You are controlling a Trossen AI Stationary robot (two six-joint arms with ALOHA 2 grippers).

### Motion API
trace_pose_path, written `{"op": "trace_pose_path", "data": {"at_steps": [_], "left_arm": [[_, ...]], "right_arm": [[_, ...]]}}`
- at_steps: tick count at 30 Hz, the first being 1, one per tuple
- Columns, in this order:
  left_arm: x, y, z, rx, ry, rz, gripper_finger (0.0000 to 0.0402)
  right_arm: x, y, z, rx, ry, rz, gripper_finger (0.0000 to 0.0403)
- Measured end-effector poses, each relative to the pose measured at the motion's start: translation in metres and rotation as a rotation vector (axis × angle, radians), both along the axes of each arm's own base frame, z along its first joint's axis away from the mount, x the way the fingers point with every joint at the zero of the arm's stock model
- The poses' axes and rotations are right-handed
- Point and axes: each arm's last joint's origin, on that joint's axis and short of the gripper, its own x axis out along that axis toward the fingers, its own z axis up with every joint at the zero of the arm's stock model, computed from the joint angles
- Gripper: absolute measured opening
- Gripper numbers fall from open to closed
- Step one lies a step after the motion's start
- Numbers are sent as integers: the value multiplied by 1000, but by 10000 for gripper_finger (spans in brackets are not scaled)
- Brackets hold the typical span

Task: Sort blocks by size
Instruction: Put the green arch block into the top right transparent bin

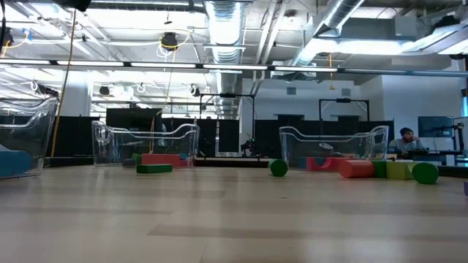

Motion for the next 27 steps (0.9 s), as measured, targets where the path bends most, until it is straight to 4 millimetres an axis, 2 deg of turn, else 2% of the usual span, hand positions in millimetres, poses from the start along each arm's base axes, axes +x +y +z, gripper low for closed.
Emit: {"op": "trace_pose_path", "data": {"at_steps": [10, 13, 22, 27], "left_arm": [[21, 1, -4, 89, -43, -2, 215], [30, 0, -8, 123, -43, -3, 215], [57, -4, -14, 202, -111, -24, 215], [66, -2, -11, 218, -173, -19, 215]], "right_arm": [[-36, 32, 5, 168, 91, -95, 181], [-43, 41, 0, 184, 111, -134, 180], [-30, 68, -38, 216, 116, -146, 180], [-26, 76, -57, 230, 160, -208, 180]]}}
